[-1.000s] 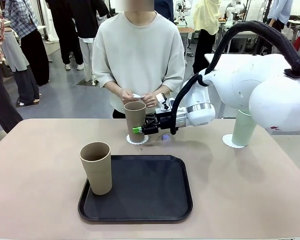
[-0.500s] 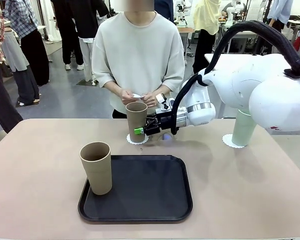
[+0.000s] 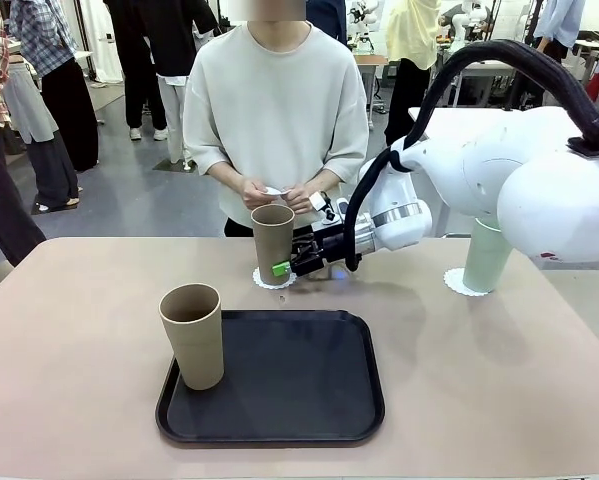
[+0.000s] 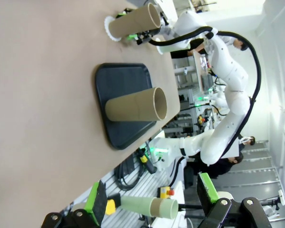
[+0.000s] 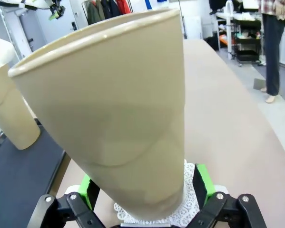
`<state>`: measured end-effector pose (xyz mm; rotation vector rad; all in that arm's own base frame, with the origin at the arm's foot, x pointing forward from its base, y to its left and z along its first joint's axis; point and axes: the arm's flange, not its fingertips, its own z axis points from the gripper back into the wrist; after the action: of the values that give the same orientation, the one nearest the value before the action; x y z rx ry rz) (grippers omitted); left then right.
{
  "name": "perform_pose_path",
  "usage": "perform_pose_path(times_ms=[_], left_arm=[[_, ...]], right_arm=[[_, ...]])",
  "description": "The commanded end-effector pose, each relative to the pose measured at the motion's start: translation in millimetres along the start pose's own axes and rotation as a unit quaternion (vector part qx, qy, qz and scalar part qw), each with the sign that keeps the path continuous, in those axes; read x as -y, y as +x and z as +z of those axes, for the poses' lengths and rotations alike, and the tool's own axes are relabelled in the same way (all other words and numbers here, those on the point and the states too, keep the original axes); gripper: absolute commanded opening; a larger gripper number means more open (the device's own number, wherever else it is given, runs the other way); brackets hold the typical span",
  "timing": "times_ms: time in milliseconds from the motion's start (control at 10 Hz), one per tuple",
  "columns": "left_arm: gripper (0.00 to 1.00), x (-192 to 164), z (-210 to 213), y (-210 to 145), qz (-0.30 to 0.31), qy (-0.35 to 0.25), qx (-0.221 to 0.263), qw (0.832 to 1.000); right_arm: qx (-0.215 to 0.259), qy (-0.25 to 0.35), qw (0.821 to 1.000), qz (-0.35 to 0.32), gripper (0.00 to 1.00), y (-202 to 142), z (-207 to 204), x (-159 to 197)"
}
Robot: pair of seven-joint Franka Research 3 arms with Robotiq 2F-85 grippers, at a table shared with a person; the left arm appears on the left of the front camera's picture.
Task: Place coasters on the table and set cups on them.
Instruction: Take one Reusable plastic cup from the Flat Tray and place it on a coaster set by the human.
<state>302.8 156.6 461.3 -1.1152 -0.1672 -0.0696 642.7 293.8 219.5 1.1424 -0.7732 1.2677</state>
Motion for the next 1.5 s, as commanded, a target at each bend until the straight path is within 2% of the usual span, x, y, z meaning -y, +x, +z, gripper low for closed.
perform_pose_path(times_ms=[0, 200, 500, 800, 900, 1100, 1400], left_arm=[[1.00, 0.3, 0.4, 0.5, -0.008, -0.009, 0.003, 1.000], [1.00, 0.3, 0.4, 0.5, -0.008, -0.009, 0.003, 1.000], [1.00, 0.3, 0.4, 0.5, -0.008, -0.009, 0.003, 1.000], [1.00, 0.3, 0.4, 0.5, -0.008, -0.009, 0.003, 1.000], [1.00, 0.3, 0.4, 0.5, -0.008, -0.009, 0.003, 1.000], [1.00, 0.3, 0.4, 0.5, -0.008, -0.009, 0.003, 1.000], [1.00, 0.3, 0.4, 0.5, -0.008, -0.009, 0.003, 1.000]], right_arm=[[-0.034, -0.012, 0.999, -0.013, 1.00, 9.2, 7.3, -2.3], [-0.061, -0.033, 0.998, -0.014, 1.00, 15.0, 21.3, -8.9], [-0.139, -0.054, 0.988, -0.040, 1.00, 29.7, 51.8, -30.8], [-0.145, -0.091, 0.984, -0.052, 1.00, 42.8, 82.9, -48.1], [-0.168, -0.107, 0.978, -0.058, 1.00, 47.9, 93.4, -57.7], [-0.249, -0.146, 0.955, -0.073, 1.00, 72.6, 114.1, -93.5], [-0.389, -0.153, 0.907, -0.055, 1.00, 129.7, 123.0, -156.0]])
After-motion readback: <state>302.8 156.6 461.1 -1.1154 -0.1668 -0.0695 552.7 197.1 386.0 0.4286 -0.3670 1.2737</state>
